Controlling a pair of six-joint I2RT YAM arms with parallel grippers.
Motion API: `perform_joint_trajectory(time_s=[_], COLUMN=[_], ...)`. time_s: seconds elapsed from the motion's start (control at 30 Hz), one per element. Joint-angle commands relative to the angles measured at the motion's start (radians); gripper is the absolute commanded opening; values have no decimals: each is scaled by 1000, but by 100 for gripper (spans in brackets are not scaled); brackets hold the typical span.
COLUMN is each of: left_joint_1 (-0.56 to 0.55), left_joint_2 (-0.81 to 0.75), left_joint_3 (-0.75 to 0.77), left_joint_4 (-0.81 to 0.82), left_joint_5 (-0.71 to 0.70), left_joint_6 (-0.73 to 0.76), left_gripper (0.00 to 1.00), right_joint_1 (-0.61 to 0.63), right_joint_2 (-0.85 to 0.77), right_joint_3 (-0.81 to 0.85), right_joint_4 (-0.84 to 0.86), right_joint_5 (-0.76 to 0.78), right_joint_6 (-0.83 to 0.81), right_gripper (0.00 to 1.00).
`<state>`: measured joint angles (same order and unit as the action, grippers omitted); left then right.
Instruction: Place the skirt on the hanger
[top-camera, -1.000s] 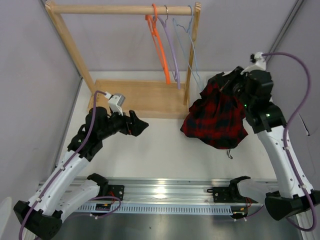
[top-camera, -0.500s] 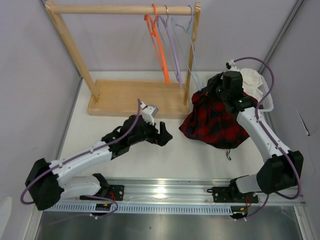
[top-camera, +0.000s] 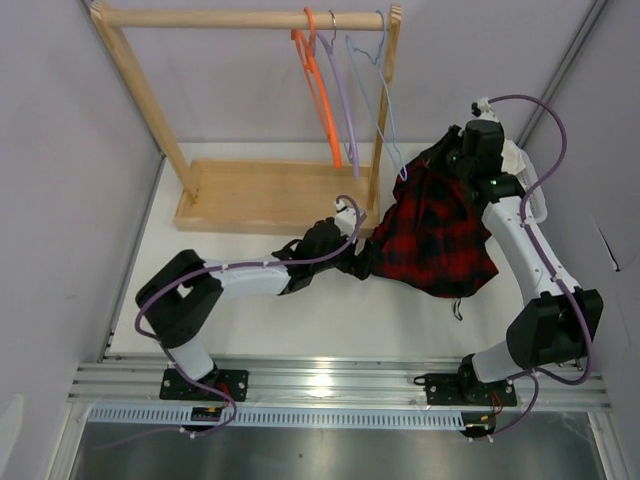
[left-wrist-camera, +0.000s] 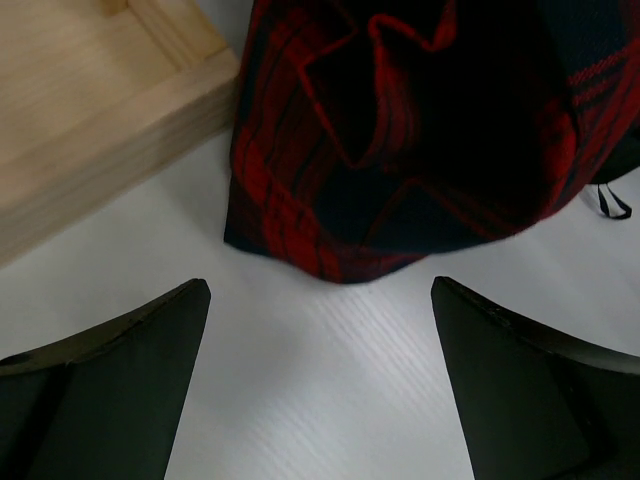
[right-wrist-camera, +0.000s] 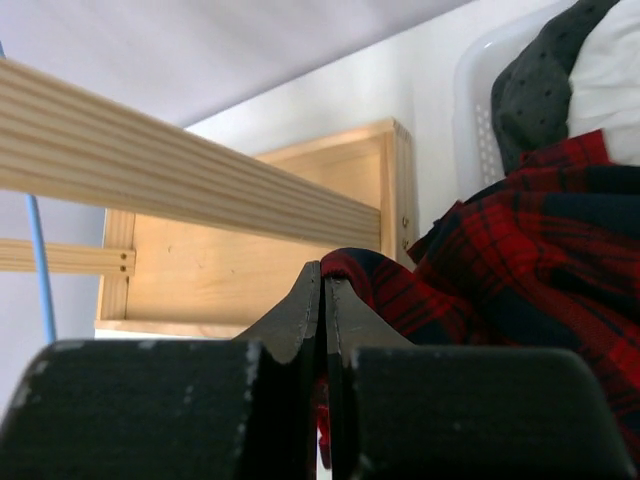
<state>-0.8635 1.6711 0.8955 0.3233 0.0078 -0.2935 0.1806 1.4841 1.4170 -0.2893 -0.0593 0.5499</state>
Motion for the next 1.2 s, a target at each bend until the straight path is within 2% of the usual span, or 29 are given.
perform_joint_trajectory(time_s=[0.0, 0.13, 0.33, 0.37, 0.43, 0.47, 0.5, 0.53, 0.57, 0.67, 0.73, 0.9, 1.03, 1.17], left_joint_1=[1, 11, 14, 14, 14, 14, 14, 14, 12, 12, 12, 12, 12, 12], left_joint_2=[64, 159, 187, 188, 194, 193, 184, 174, 142, 70, -35, -273, -483, -585], left_joint_3=[92, 193, 214, 212, 220, 220, 220, 218, 214, 203, 157, 105, 73, 65], left_joint_4=[105, 77, 63, 57, 54, 54, 56, 51, 40, 13, 5, -97, -217, -397], left_joint_5=[53, 95, 98, 100, 112, 119, 133, 144, 171, 202, 247, 232, 129, 9], left_joint_6=[66, 73, 74, 74, 74, 73, 68, 63, 60, 39, 15, -61, -166, -268], left_gripper=[99, 99, 99, 97, 88, 80, 64, 55, 36, 0, 0, 0, 0, 0], right_joint_1=[-42, -52, -55, -55, -53, -53, -53, -53, -53, -49, -43, 16, 82, 151], right_joint_2=[-53, -64, -62, -61, -50, -47, -45, -41, -39, -38, -33, -31, -15, 16], right_joint_3=[74, 111, 131, 132, 138, 140, 142, 142, 138, 129, 123, 123, 135, 109], right_joint_4=[-4, -34, -37, -37, -37, -37, -37, -40, -47, -47, -48, -50, -62, -45], right_joint_5=[-31, -40, -51, -56, -59, -60, -59, -57, -54, -47, -40, -2, 16, 18], right_joint_6=[1, -4, -2, 1, 1, -1, -4, -7, -14, -30, -39, -80, -108, -108], right_gripper=[0, 0, 0, 0, 0, 0, 0, 0, 0, 0, 0, 1, 5, 9])
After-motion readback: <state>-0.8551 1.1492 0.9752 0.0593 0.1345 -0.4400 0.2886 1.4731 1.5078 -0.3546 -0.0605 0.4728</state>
